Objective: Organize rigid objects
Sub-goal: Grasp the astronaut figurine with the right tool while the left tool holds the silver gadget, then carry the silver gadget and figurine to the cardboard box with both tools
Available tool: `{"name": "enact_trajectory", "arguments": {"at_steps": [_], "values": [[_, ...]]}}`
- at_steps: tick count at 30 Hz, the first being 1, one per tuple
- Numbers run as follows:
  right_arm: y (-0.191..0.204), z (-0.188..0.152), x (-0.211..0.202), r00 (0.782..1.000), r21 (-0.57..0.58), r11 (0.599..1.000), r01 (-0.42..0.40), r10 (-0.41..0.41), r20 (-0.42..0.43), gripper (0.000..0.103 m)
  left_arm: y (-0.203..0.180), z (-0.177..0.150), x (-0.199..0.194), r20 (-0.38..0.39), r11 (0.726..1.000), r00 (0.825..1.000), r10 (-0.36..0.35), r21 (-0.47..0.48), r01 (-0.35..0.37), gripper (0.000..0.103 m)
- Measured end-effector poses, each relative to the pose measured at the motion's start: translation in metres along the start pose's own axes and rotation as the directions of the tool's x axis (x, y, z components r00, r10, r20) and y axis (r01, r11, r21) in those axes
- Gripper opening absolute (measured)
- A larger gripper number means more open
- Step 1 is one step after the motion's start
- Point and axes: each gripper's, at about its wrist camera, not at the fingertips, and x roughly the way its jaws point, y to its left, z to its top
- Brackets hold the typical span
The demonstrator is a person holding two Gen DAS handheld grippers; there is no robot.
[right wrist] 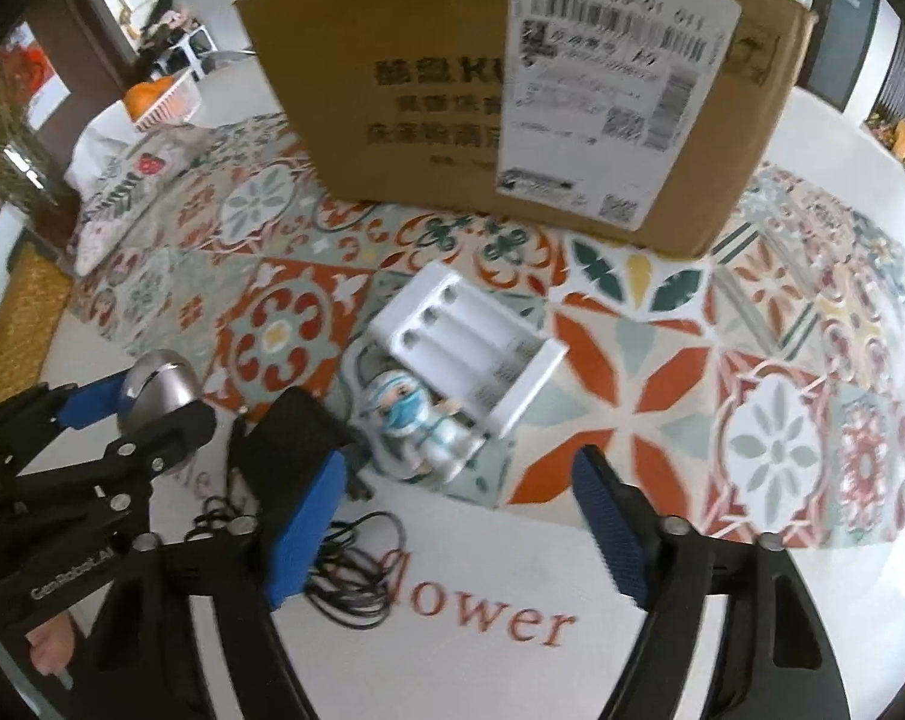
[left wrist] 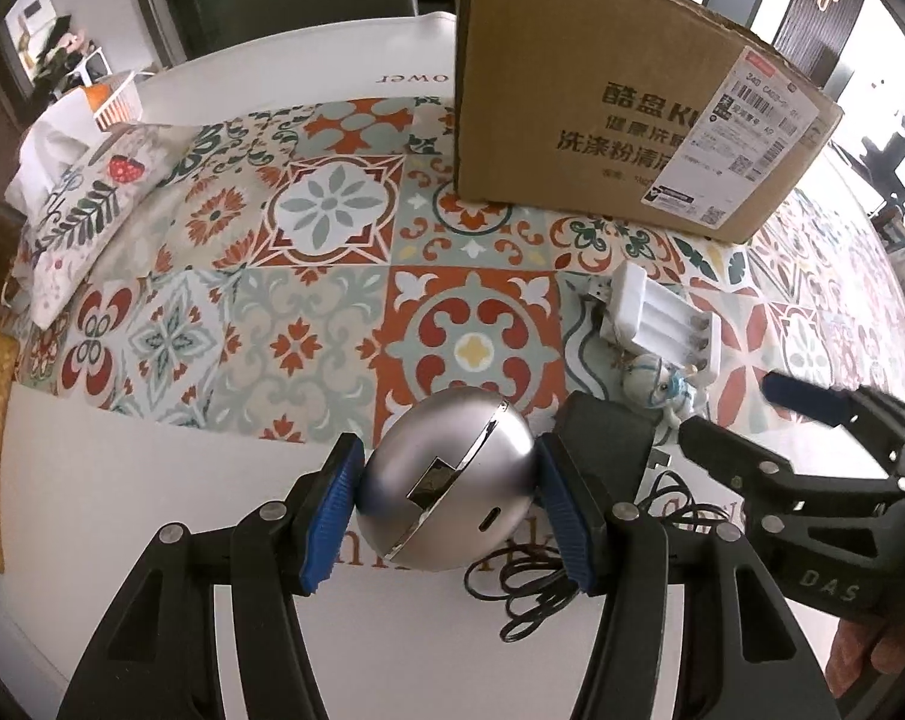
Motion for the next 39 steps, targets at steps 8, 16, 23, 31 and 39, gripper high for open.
{"name": "enact_trajectory", "arguments": {"at_steps": [8, 16, 23, 31, 39], "values": [[-0.005, 0.000, 0.009, 0.993, 0.137, 0.984, -0.115, 0.110, 0.043, 0.063, 0.004, 0.004, -0.001, 0.013, 1.000, 1.000, 0.000, -0.003, 0.001, 0.058], [-0.017, -0.003, 0.009, 0.984, 0.347, 0.922, -0.173, 0.144, 0.109, 0.062, 0.004, 0.016, -0.002, 0.040, 1.000, 0.999, -0.015, 0.014, 0.014, 0.058], [-0.017, 0.000, 0.021, 0.990, 0.421, 0.897, -0.134, 0.101, 0.100, 0.062, 0.014, 0.021, 0.012, 0.014, 1.000, 1.000, -0.012, 0.025, 0.011, 0.058], [-0.003, 0.004, 0.026, 0.996, 0.414, 0.910, -0.034, -0.003, 0.088, 0.062, 0.028, 0.021, 0.030, -0.022, 1.000, 1.000, -0.022, 0.018, 0.022, 0.058], [0.004, 0.000, 0.025, 0.991, 0.367, 0.929, 0.040, -0.082, 0.101, 0.054, 0.034, 0.019, 0.038, -0.025, 0.999, 0.999, -0.021, 0.032, 0.022, 0.058]]}}
